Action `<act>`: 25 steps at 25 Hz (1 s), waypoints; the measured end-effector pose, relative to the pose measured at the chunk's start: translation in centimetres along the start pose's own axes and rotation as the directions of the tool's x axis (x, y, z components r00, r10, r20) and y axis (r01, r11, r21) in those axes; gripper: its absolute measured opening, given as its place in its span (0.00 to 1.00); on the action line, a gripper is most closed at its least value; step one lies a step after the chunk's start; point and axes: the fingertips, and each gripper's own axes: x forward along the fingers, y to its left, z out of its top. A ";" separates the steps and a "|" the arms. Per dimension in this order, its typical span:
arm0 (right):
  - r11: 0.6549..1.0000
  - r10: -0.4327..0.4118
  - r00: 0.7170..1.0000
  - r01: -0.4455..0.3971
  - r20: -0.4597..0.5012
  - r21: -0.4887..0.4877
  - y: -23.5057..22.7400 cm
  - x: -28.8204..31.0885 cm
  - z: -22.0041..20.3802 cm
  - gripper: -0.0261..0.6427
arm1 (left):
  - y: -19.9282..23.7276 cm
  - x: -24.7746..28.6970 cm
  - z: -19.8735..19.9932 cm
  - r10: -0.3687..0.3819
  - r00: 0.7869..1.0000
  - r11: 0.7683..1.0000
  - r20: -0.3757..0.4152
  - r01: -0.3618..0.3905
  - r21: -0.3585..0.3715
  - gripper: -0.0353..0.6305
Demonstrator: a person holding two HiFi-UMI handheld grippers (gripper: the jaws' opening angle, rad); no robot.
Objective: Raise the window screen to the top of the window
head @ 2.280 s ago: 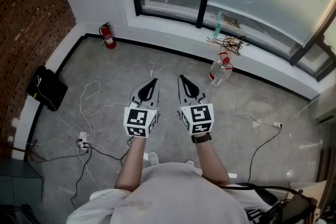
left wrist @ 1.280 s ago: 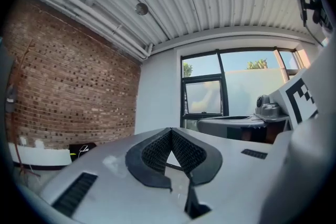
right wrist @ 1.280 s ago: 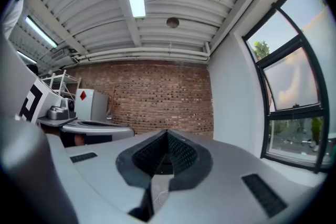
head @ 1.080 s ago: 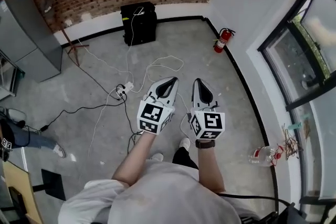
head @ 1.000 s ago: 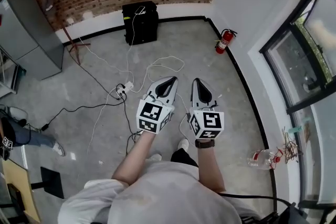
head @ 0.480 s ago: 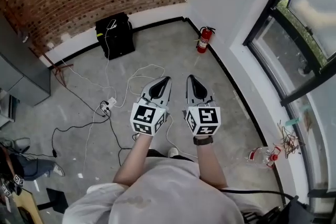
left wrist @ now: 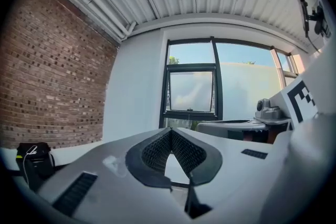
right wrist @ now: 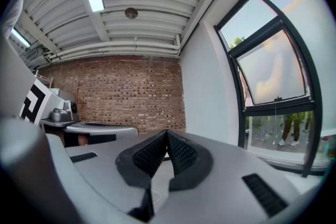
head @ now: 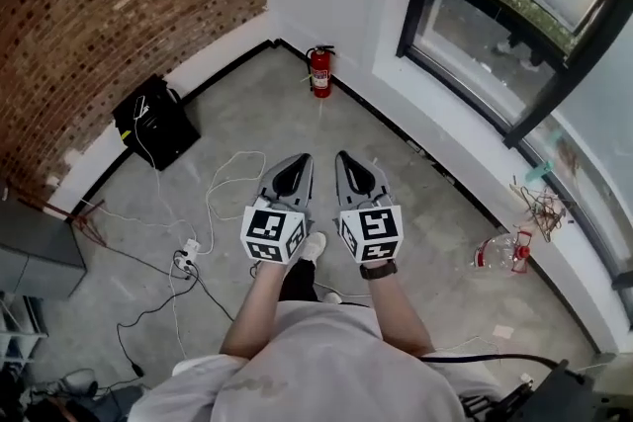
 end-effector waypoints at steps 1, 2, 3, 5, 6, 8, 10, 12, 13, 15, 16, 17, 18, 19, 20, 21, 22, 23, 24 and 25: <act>1.000 -0.029 1.000 0.029 -0.004 -0.002 -1.5 0.8 -0.3 0.03 | 0.1 2.0 -0.2 -0.030 1.000 1.000 -0.003 0.030 0.002 0.05; 0.998 -0.061 0.998 0.061 -0.007 -0.003 -3.1 1.7 -0.4 0.03 | 0.0 4.0 -0.3 -0.064 0.998 0.998 -0.006 0.064 0.005 0.05; 0.995 -0.095 0.995 0.095 -0.009 -0.001 -4.8 2.6 -0.4 0.03 | -0.1 6.1 -0.2 -0.101 0.995 0.995 -0.006 0.101 0.006 0.05; 0.988 -0.157 0.987 0.157 -0.009 -0.003 -8.2 4.2 0.2 0.03 | -0.4 10.2 0.4 -0.168 0.986 0.986 0.001 0.168 0.006 0.05; 0.983 -0.184 0.983 0.184 -0.003 -0.008 -9.8 5.0 0.7 0.03 | -0.4 12.2 0.9 -0.196 0.981 0.981 0.008 0.196 0.007 0.05; 0.972 -0.234 0.972 0.234 0.019 -0.018 -12.9 6.6 2.1 0.03 | -0.5 16.0 2.2 -0.249 0.968 0.969 0.027 0.248 0.017 0.05; 0.956 -0.294 0.955 0.294 0.035 -0.015 -16.2 8.0 2.8 0.03 | -0.6 19.6 3.1 -0.303 0.952 0.953 0.038 0.302 0.025 0.05; 0.935 -0.354 0.935 0.354 0.028 0.002 -19.2 9.5 2.6 0.03 | -0.9 22.6 3.3 -0.359 0.933 0.933 0.037 0.358 0.019 0.05; 0.926 -0.377 0.926 0.377 0.021 0.013 -20.4 10.3 2.3 0.03 | -0.8 23.8 3.3 -0.384 0.923 0.923 0.033 0.383 0.018 0.05; 0.911 -0.411 0.911 0.411 0.014 0.031 -22.1 11.6 1.8 0.03 | -0.5 25.9 3.2 -0.418 0.908 0.909 0.028 0.417 0.020 0.05; 0.905 -0.425 0.905 0.425 0.013 0.033 -22.8 12.0 1.6 0.03 | -0.3 27.1 3.1 -0.428 0.903 0.904 0.026 0.428 0.018 0.05; 0.897 -0.441 0.898 0.440 0.013 0.031 -23.6 12.2 1.5 0.03 | -0.3 28.4 2.8 -0.443 0.896 0.896 0.023 0.443 0.015 0.05; 0.889 -0.458 0.889 0.457 0.012 0.026 -24.5 12.3 1.4 0.03 | -0.7 29.7 2.5 -0.473 0.881 0.881 0.016 0.473 0.014 0.05; 0.879 -0.476 0.879 0.476 0.009 0.023 -25.5 12.1 1.2 0.03 | -1.7 30.9 2.2 -0.519 0.855 0.855 0.007 0.518 0.020 0.05; 0.869 -0.495 0.869 0.494 0.005 0.025 -26.6 11.7 1.0 0.03 | -3.1 31.8 2.0 -0.568 0.823 0.822 0.000 0.568 0.032 0.05; 0.857 -0.515 0.857 0.515 0.002 0.032 -27.9 11.1 0.8 0.03 | -4.8 32.6 1.8 -0.609 0.793 0.792 -0.004 0.609 0.048 0.05; 0.842 -0.538 0.843 0.537 0.001 0.044 -29.6 10.3 0.5 0.03 | -6.5 33.6 1.7 -0.635 0.772 0.771 -0.007 0.634 0.062 0.05; 0.826 -0.561 0.828 0.560 0.000 0.058 -31.6 9.6 0.3 0.03 | -8.2 34.8 1.6 -0.649 0.761 0.759 -0.008 0.648 0.070 0.05; 0.811 -0.583 0.813 0.581 0.001 0.072 -33.8 9.1 0.2 0.03 | -9.8 36.2 1.5 -0.661 0.750 0.748 -0.009 0.660 0.069 0.05; 0.798 -0.599 0.801 0.597 0.004 0.082 -36.2 8.9 0.1 0.03 | -11.2 37.7 1.3 -0.679 0.734 0.732 -0.009 0.679 0.062 0.05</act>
